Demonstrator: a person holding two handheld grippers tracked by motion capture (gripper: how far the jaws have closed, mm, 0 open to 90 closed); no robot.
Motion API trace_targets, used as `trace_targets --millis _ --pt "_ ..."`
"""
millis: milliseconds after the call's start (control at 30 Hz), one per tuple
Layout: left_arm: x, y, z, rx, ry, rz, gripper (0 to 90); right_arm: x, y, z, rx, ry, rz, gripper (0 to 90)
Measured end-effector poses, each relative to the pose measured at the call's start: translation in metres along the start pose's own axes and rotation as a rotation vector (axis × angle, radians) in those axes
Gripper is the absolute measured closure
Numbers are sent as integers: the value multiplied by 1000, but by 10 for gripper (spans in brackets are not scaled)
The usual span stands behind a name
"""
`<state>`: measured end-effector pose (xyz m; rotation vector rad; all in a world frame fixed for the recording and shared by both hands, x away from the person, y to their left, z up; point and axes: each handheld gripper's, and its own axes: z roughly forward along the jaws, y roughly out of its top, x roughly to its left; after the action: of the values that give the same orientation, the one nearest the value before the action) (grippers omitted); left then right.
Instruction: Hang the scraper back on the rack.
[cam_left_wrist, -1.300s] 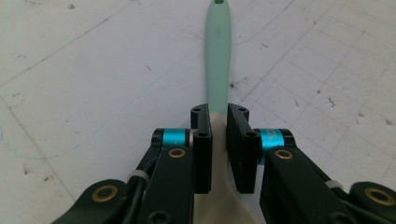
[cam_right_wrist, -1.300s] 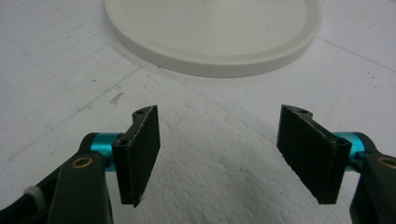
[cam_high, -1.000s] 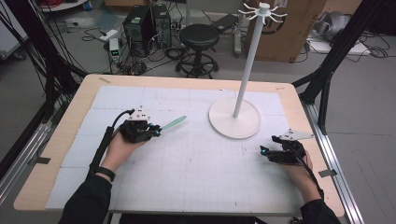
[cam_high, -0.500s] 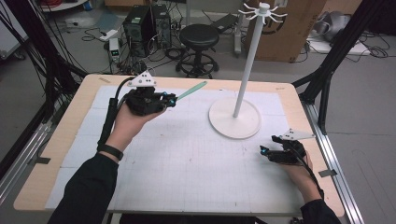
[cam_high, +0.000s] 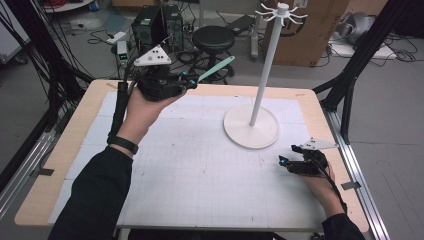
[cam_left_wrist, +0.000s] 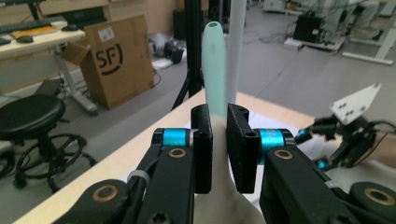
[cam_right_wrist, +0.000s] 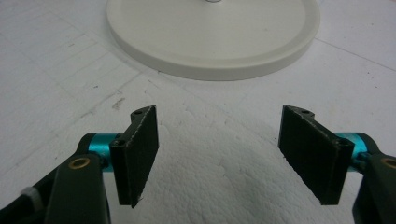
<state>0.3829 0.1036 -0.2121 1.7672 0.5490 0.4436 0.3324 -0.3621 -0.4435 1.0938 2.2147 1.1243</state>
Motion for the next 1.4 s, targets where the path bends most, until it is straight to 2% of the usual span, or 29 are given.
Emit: trace_targets --millis 167,300,400,567,667,867,967,1233,1400 --pt "1 21 -4 -47 -3 -6 811 0 0 0 1 0 3 279" --pt "1 37 -1 -61 -3 5 810 0 0 0 -3 3 7 278" --pt "0 47 3 -81 -19 -2 811 -1 0 0 -1 9 19 270" --pt "-2 59 10 -86 -38 3 811 -2 0 -1 -5 11 26 268" --pt "-2 65 12 -105 -65 -7 810 -2 -1 -1 -10 15 29 267" --pt "-5 72 16 -114 -71 1 811 -2 0 -1 -5 14 28 267" --pt "-5 73 18 -137 -77 -13 811 -2 0 -1 -7 14 26 267" --pt "-4 77 22 -143 -81 -9 811 -1 -1 0 -2 17 20 267" --pt "-4 77 28 -127 -77 -2 811 -2 -1 -1 -5 19 20 267"
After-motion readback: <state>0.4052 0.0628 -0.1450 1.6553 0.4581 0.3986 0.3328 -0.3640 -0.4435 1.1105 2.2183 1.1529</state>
